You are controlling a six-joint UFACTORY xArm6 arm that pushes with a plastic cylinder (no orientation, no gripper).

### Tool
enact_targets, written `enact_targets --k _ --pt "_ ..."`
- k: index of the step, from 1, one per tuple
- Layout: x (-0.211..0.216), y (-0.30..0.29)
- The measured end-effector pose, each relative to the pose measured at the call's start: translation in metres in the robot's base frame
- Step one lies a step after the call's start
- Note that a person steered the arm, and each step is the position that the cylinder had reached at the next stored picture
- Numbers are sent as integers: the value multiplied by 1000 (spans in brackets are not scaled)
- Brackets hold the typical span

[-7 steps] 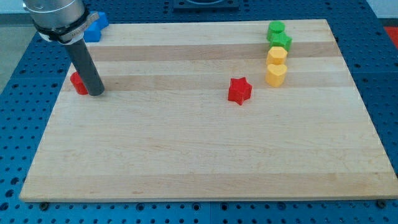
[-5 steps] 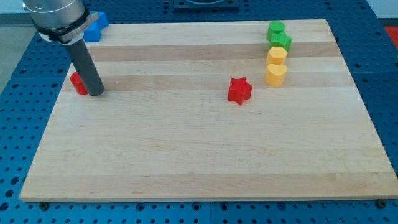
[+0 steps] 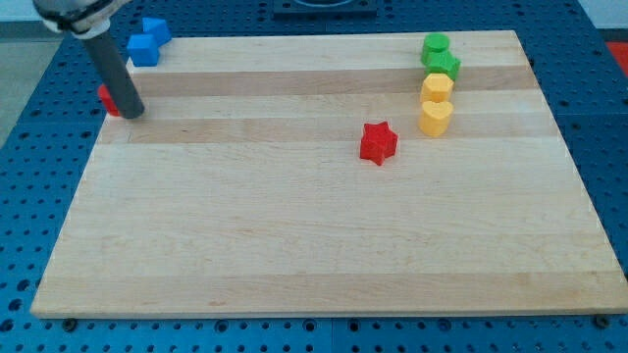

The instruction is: Push the red circle to the bottom of the cube

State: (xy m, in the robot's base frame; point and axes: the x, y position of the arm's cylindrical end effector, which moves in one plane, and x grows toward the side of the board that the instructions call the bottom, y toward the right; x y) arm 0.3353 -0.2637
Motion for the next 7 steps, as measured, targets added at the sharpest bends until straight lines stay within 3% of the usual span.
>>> enact_targets --k 3,5,6,7 --pt "22 -40" --pt "-19 -36" --pt "-29 -29" --pt "0 51"
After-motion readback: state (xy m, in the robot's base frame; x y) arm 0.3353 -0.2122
